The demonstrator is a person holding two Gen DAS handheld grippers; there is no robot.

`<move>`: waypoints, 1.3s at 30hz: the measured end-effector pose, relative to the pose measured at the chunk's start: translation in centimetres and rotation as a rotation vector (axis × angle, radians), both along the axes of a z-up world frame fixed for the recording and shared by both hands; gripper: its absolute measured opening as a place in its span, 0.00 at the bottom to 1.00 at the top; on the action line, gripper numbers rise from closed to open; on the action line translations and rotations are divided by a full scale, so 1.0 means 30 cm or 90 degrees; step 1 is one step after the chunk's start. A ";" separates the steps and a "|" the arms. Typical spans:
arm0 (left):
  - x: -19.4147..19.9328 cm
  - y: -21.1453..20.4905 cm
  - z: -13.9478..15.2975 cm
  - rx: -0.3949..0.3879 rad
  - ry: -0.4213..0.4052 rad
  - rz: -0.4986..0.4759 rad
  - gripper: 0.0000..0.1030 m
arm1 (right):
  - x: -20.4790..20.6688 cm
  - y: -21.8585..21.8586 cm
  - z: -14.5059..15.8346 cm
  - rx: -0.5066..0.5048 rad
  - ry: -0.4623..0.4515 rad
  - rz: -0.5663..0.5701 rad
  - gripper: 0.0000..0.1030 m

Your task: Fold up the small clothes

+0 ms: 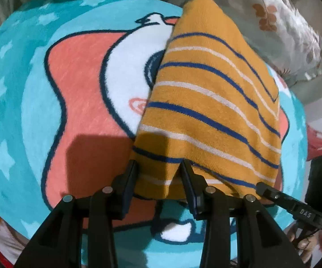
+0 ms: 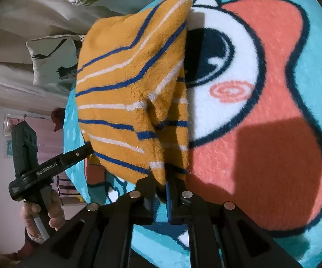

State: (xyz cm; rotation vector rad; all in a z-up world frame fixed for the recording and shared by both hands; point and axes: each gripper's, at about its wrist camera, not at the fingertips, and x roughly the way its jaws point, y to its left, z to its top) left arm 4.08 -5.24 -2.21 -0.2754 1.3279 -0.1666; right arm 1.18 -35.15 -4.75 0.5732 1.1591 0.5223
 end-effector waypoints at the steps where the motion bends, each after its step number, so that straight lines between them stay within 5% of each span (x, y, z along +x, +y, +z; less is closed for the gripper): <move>1: -0.007 0.013 0.004 -0.008 -0.001 0.006 0.38 | 0.000 -0.007 0.008 -0.007 -0.003 0.005 0.09; 5: -0.055 0.057 0.027 -0.015 -0.010 0.030 0.38 | -0.001 -0.052 0.091 -0.039 -0.035 -0.010 0.14; 9: -0.100 0.083 0.060 0.009 -0.026 0.048 0.40 | 0.017 -0.088 0.233 -0.063 -0.130 -0.045 0.18; 14: -0.174 0.107 0.084 0.025 -0.038 0.071 0.46 | 0.128 0.114 0.343 -0.104 -0.201 0.036 0.18; 18: -0.206 0.143 0.084 0.026 -0.034 0.097 0.46 | 0.232 0.290 0.301 -0.158 -0.186 0.081 0.18; 22: -0.220 0.192 0.102 0.035 -0.048 0.130 0.46 | 0.283 0.309 0.230 -0.197 -0.116 0.083 0.18; 26: -0.224 0.226 0.109 0.034 -0.053 0.155 0.47 | 0.265 0.305 0.309 -0.201 -0.159 0.074 0.19; 30: -0.230 0.222 0.110 0.036 -0.051 0.153 0.47 | 0.308 0.391 0.344 -0.155 -0.183 0.102 0.19; 34: -0.238 0.201 0.121 0.045 -0.058 0.137 0.47 | 0.373 0.495 0.269 -0.119 -0.157 0.124 0.19; 39: -0.240 0.186 0.152 0.057 -0.083 0.128 0.50 | 0.378 0.437 0.252 -0.058 -0.133 0.095 0.22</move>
